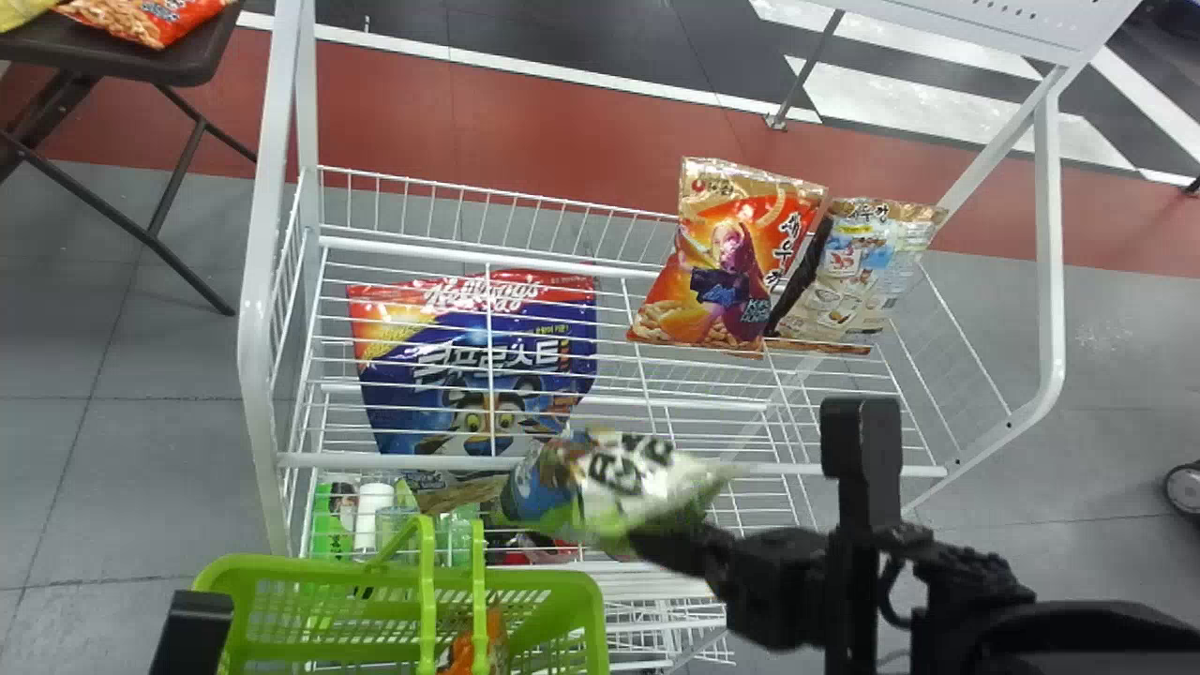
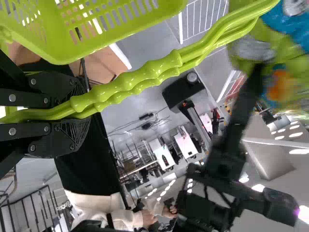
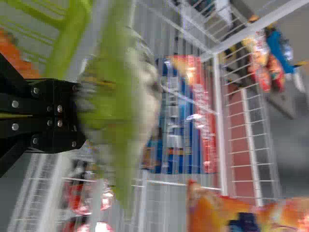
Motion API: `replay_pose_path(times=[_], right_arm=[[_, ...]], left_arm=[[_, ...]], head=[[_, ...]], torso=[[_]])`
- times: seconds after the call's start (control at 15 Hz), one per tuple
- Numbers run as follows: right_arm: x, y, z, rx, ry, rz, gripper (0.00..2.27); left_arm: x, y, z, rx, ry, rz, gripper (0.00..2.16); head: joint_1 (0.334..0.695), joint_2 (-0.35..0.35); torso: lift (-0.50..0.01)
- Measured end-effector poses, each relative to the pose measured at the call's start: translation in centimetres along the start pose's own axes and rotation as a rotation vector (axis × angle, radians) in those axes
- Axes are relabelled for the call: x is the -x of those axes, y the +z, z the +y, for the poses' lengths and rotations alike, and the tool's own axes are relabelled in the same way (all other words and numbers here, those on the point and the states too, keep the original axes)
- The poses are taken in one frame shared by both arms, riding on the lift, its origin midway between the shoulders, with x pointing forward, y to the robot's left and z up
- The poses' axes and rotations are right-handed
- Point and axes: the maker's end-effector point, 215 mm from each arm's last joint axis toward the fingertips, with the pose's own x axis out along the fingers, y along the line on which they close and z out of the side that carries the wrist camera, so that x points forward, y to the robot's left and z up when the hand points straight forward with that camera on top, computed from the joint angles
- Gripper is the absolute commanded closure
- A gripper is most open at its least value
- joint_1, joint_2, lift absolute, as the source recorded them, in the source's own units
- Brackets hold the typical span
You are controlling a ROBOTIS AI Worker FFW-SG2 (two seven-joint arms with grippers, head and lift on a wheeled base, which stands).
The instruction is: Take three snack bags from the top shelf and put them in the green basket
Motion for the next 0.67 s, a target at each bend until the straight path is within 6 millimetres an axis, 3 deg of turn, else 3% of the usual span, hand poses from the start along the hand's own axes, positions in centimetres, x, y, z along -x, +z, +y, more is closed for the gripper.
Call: replay_pose_path(times=[0.13, 0.27, 0.67], right_arm=[[0.4, -3.9, 1.0, -0.055, 0.041, 0.109, 2.16], [1.1, -6.5, 3.0, -0.097, 0.118, 0.174, 2.16], [2.1, -8.0, 8.7, -0.113, 0.315, 0.211, 2.16]], left_arm=[[0.0, -0.1, -0.2, 0.001, -0.002, 0.001, 1.04], [0.0, -0.2, -0.3, 0.0, -0.003, 0.0, 1.04], [0.1, -0.3, -0.8, -0.008, -0.007, -0.009, 1.04]], head=[[0.695, -0.35], [0.695, -0.35], [0.695, -0.35]], torso=[[-0.03], [-0.03], [-0.03]])
